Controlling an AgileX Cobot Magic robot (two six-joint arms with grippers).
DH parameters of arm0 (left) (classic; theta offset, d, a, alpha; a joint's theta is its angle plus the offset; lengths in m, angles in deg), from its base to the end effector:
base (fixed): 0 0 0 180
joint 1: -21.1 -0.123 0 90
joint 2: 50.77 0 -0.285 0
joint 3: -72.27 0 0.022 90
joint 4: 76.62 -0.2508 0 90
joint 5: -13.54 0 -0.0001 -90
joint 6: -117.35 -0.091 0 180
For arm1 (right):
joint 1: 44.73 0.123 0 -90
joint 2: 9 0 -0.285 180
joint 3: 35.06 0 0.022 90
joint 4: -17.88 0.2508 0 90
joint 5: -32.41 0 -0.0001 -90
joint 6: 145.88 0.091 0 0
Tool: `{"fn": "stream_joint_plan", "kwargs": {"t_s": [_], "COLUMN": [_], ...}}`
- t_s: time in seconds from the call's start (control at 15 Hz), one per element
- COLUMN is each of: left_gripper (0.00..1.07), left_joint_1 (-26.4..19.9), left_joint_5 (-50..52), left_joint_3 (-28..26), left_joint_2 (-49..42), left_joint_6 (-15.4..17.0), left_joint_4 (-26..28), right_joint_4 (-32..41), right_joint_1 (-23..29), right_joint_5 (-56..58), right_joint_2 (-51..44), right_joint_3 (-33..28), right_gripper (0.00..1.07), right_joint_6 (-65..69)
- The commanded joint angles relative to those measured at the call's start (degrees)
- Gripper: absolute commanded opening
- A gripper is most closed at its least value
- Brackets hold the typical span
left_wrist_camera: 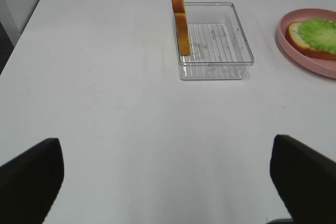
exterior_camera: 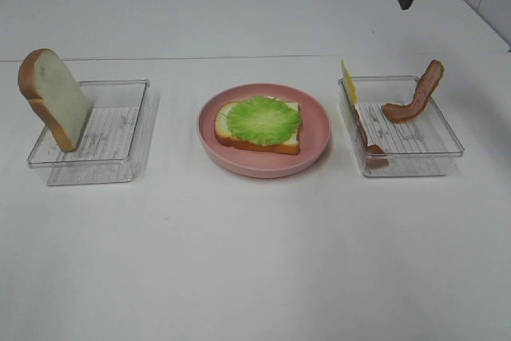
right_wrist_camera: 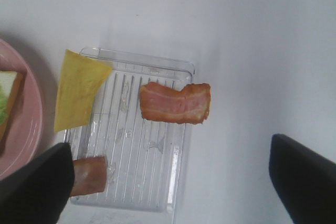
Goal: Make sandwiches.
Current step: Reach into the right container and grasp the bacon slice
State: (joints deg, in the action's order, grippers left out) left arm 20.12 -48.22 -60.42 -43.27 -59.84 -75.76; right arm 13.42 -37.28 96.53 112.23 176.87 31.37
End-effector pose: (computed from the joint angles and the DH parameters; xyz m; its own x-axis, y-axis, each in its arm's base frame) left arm -0.0089 -0.0014 0.2819 -0.4462 -0.0638 -0.8927 -0.0304 0.9980 -0.0561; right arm 0.4360 0.0506 0.3106 -0.8752 -0.1969 -0.4419 -0.1705 0.9804 -0.0991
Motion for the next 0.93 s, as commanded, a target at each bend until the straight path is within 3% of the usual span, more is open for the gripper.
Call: {"fn": "stream_joint_plan", "kwargs": {"t_s": [0.07, 0.13, 0.33, 0.93], "left_gripper": [1.01, 1.01, 1.01, 1.01], "left_joint_1": [-0.2, -0.2, -0.2, -0.2], "left_joint_5": [0.3, 0.3, 0.3, 0.3], "left_joint_3": [0.1, 0.1, 0.1, 0.1], "left_joint_2": [-1.0, -1.0, -1.0, -1.0], "left_joint_6": [-0.1, -0.1, -0.1, -0.1], "left_joint_4": [0.1, 0.1, 0.1, 0.1], "right_joint_4": [4.5, 8.2, 9.7, 12.7], "right_joint_1": [-3.5, -6.8, -9.7, -10.5], "right_joint_5": [0.2, -0.5, -1.7, -9.2], "right_joint_2": [0.6, 2.3, 4.6, 16.6], "right_joint_3": [0.2, 0.2, 0.2, 0.3], "right_gripper": [0.98, 0.98, 0.98, 0.98], "right_joint_6": [-3.9, -6.5, -7.4, -9.7]}}
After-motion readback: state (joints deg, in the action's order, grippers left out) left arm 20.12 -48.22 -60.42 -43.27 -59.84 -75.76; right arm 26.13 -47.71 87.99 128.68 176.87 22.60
